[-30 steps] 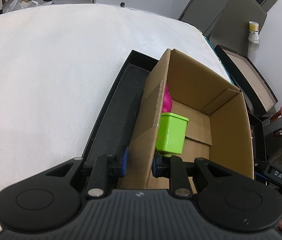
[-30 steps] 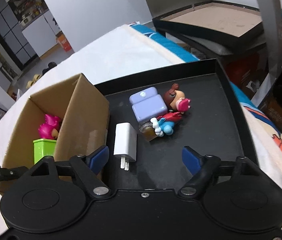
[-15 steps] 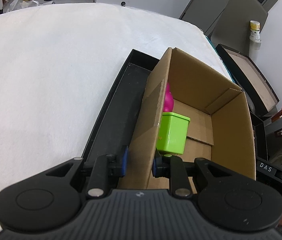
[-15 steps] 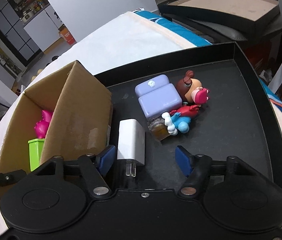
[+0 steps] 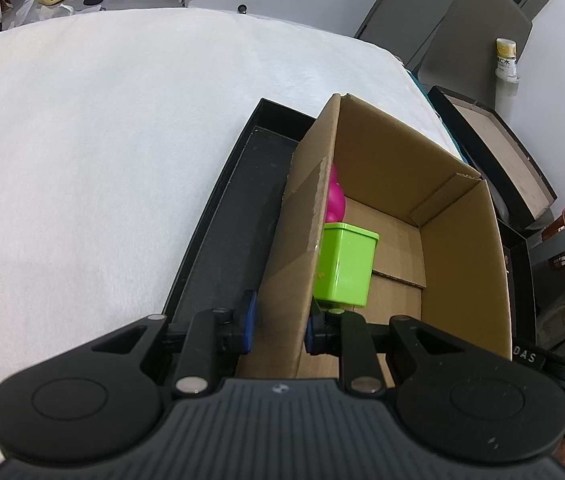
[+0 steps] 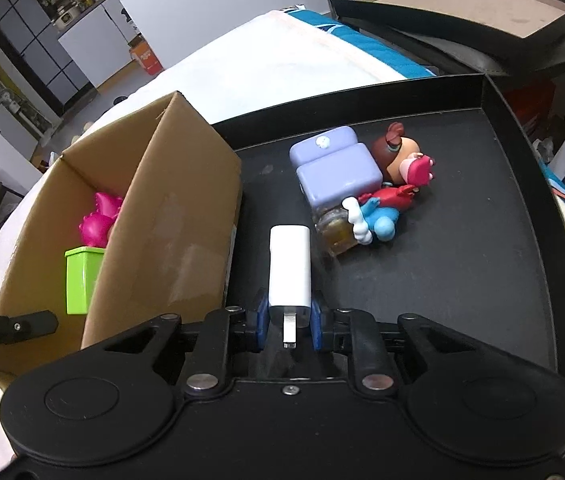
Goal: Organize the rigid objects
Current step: 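Lower the right tool onto the white charger and close on it, then lift the white charger with the right tool and carry it over the box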
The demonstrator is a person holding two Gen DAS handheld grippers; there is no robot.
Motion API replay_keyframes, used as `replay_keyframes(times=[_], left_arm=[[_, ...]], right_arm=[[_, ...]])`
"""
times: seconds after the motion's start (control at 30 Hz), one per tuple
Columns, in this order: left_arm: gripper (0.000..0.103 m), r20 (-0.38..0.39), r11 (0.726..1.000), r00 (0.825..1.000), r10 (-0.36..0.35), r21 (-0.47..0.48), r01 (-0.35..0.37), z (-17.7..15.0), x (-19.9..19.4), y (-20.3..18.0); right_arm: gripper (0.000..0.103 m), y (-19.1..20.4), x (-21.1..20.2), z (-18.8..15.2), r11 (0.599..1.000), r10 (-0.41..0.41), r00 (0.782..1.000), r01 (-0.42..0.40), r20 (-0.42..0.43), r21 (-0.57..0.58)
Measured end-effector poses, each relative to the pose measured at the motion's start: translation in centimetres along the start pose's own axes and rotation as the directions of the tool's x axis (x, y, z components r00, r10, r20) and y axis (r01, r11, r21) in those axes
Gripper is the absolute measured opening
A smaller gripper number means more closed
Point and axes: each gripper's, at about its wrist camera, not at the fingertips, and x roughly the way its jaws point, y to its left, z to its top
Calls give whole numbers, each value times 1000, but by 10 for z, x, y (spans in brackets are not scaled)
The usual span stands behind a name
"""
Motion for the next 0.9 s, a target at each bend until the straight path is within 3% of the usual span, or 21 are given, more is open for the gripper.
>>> replay_keyframes(times=[0.9], left_arm=[[22, -13, 1000, 1000, -24, 5, 24, -1, 0, 1]], right_arm=[[21, 3, -59, -10, 996, -57, 997, 53, 54, 73]])
